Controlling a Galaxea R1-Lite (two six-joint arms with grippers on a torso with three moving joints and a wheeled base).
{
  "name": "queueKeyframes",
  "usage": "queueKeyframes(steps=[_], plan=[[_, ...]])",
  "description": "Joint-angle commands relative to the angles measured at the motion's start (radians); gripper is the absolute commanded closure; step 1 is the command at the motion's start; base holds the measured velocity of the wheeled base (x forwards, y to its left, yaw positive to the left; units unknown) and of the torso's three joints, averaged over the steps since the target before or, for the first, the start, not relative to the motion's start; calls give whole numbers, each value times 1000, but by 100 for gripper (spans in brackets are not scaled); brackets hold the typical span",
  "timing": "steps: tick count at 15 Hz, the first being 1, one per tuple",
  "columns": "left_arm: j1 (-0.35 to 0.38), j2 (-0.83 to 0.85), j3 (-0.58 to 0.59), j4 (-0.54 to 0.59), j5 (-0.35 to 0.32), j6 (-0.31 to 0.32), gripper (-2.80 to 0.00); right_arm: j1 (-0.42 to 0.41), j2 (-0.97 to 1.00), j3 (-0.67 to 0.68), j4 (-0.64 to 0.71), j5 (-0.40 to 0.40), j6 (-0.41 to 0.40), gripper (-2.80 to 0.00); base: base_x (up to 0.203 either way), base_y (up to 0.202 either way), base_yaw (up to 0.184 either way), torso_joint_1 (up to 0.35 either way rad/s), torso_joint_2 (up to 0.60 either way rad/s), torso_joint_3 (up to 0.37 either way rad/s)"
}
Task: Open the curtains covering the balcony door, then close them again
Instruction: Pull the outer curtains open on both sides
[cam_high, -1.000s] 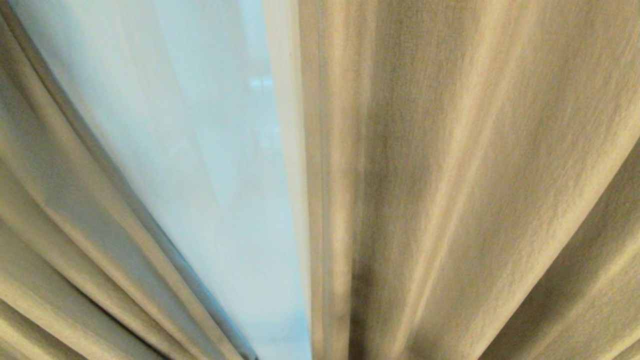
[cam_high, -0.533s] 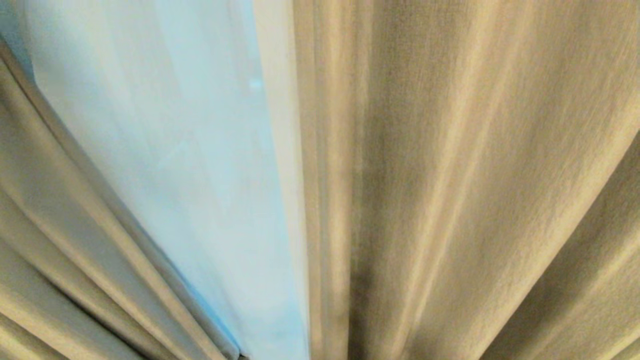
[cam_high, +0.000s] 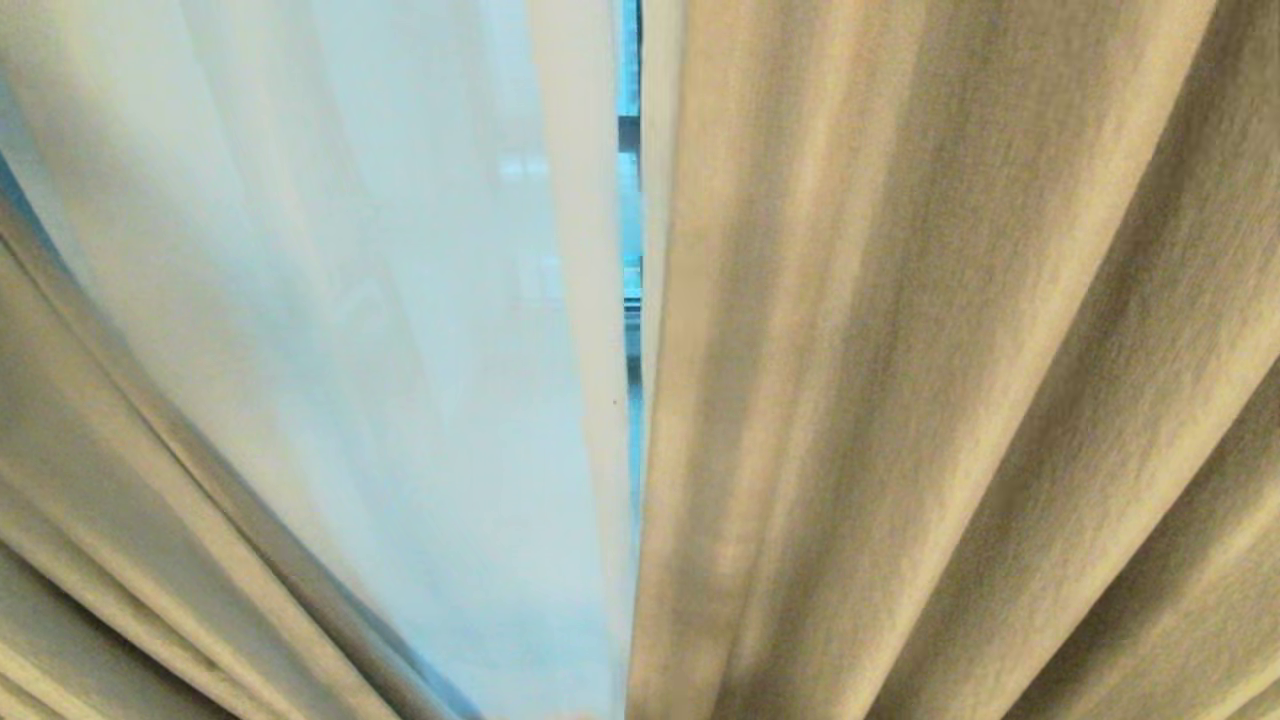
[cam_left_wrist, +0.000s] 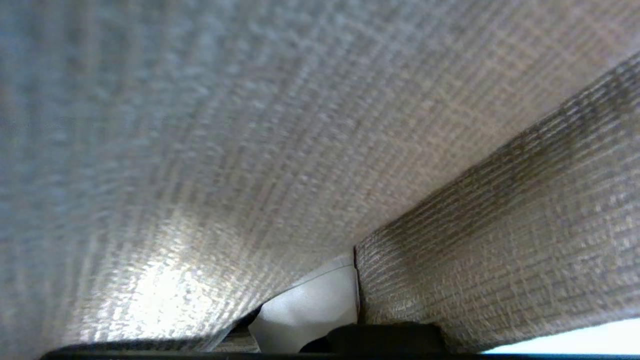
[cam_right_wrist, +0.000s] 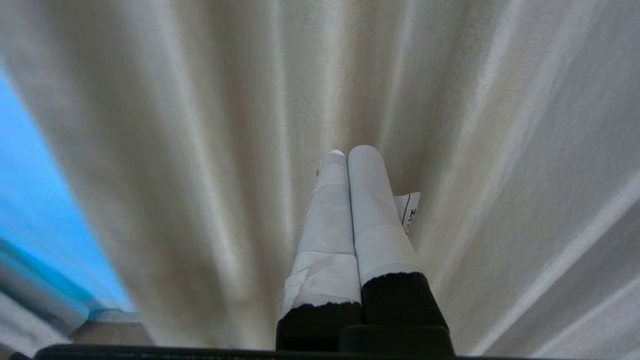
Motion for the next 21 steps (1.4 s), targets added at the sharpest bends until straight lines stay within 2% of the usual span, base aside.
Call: queueKeyframes(steps=[1, 6, 11, 12, 21], plan=[[18, 22, 0, 4, -4, 1, 0, -1, 0, 0, 0, 0, -1, 0, 0, 0, 0, 0, 0, 0], [-4, 6, 1, 2, -5, 33, 0, -1, 0, 0, 0, 0, -1, 0, 0, 0, 0, 0, 0, 0], [-53, -29, 8, 4, -5, 37, 0, 1, 0, 0, 0, 0, -1, 0, 0, 0, 0, 0, 0, 0], [-60, -34, 9, 5, -6, 38, -280, 1, 0, 0, 0, 0, -1, 0, 0, 0, 0, 0, 0, 0], [-70, -105, 32, 64, -6, 45, -280, 0, 0, 0, 0, 0, -1, 0, 0, 0, 0, 0, 0, 0]])
